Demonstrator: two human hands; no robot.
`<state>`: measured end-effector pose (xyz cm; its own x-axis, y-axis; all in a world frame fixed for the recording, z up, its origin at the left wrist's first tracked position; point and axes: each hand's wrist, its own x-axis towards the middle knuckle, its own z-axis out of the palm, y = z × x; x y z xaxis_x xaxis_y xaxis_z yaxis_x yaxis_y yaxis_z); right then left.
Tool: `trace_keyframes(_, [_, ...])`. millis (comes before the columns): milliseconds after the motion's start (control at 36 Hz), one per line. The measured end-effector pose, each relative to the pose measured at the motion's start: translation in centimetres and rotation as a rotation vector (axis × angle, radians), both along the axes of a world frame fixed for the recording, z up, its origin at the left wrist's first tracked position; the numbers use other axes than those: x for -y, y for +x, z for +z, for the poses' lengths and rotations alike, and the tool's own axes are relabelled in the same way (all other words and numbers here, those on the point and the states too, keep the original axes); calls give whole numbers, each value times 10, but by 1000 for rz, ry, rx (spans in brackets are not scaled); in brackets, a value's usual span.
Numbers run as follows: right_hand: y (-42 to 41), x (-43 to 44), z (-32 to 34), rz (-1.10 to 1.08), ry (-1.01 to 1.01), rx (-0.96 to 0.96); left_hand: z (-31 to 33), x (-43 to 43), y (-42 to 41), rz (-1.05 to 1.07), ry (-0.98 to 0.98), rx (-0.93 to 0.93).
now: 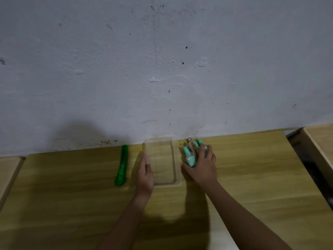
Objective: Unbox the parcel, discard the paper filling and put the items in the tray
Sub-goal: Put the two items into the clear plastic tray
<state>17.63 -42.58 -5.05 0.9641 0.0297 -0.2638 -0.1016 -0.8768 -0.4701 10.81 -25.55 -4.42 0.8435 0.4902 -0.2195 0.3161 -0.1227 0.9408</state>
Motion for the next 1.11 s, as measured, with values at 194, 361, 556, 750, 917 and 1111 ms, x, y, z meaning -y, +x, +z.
trace_keyframes(194, [15, -1, -2, 33, -146, 83, -3, 0, 1, -2, -20, 11])
trace_keyframes(361, [20, 3, 0, 28, -111, 46, -2, 3, 1, -4, -47, 11])
trace_keyframes(556, [15, 5, 14, -63, 80, 60, 1, 8, 5, 55, -96, 35])
trace_keyframes(750, [-2, -34, 41, 174, 153, 137, 0, 17, 9, 148, -96, 55])
trace_keyframes(917, [-13, -64, 34, 449, -105, 180, -2, 15, 12, 214, -199, 50])
trace_keyframes(1111, [-16, -76, 26, 521, -196, 109, 1, 9, 11, 177, -457, 73])
